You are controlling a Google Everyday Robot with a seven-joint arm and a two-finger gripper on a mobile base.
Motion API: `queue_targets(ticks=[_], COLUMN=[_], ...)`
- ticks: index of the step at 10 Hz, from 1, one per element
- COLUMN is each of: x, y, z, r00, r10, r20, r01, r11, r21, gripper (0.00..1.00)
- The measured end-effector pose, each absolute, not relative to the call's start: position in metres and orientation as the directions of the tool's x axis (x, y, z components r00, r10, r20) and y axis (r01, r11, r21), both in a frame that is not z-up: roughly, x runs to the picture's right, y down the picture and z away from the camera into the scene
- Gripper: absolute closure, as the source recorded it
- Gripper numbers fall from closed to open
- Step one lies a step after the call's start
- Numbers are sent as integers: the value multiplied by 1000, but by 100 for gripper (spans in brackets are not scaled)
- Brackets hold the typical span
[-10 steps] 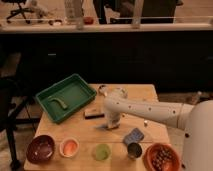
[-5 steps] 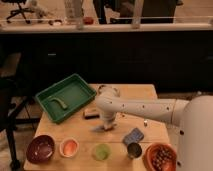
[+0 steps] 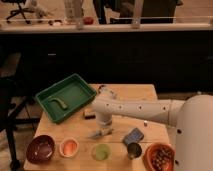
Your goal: Wipe table surface with towel
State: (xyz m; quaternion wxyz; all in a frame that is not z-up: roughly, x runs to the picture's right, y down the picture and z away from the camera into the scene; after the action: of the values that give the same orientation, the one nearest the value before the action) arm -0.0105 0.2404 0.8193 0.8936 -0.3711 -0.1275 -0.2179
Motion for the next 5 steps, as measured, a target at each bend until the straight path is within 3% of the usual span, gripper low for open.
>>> queue_targets(ticks=[5], x=[29], y=[206], z=[835], r00=[912], r10=[-282], r20=[299], r01=[409], r11=[681], r21=[-607], gripper=[100])
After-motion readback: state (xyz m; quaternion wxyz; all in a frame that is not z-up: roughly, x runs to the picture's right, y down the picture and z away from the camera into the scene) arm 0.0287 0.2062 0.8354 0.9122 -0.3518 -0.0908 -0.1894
